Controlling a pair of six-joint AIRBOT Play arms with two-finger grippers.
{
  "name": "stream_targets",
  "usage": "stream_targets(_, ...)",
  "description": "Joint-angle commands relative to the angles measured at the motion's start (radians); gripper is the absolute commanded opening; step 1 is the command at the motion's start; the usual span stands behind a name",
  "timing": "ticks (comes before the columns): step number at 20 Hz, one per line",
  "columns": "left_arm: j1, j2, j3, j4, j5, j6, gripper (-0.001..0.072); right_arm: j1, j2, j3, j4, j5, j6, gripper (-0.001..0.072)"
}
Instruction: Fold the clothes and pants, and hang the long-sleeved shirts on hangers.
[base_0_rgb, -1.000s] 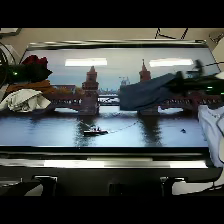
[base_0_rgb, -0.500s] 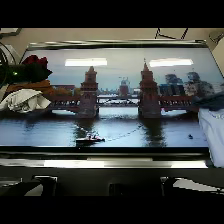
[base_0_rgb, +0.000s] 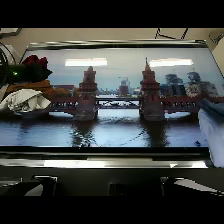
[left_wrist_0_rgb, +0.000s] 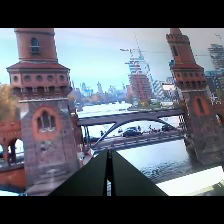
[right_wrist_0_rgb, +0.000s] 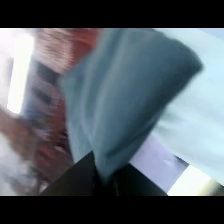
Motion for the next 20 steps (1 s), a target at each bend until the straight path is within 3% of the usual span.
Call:
stream_targets(1,0.000,0.000,0.000,0.000,0.002,0.000,0.0025,-0.016,0.023,-0.158,-0.236,0.050,0.018,0.0042)
stream_targets(5,0.000,-0.001,0.000,0.000,0.002,0.000,0.0025,-0.016,0.065,-0.415,-0.439,-0.034,0.017,0.0041)
stream_targets(10,0.000,-0.001,0.000,0.000,0.002,-0.019,0.0025,-0.016,0.066,-0.479,-0.502,-0.125,0.019,0.0048)
stream_targets(11,0.000,-0.002,0.000,0.000,0.002,-0.019,0.0025,-0.016,0.066,-0.479,-0.494,-0.129,0.025,0.0222)
stream_targets(12,0.000,-0.002,0.000,0.000,0.002,-0.019,0.0025,-0.016,0.066,-0.478,-0.482,-0.126,0.024,0.0586)
stream_targets(13,0.000,-0.003,0.000,0.000,0.002,-0.019,0.0025,-0.015,0.068,-0.472,-0.466,-0.127,-0.006,0.0701)
stream_targets(15,0.000,-0.002,0.008,-0.003,0.015,-0.019,0.0025,-0.015,0.072,-0.390,-0.381,-0.131,-0.065,0.0688)
stream_targets(18,-0.003,-0.006,0.090,0.016,0.120,-0.018,0.0024,0.026,0.075,-0.115,-0.095,-0.216,-0.149,0.0669)
stream_targets(20,-0.034,-0.040,0.179,0.254,0.153,-0.068,0.0022,0.166,0.095,0.041,-0.042,-0.305,-0.177,0.0669)
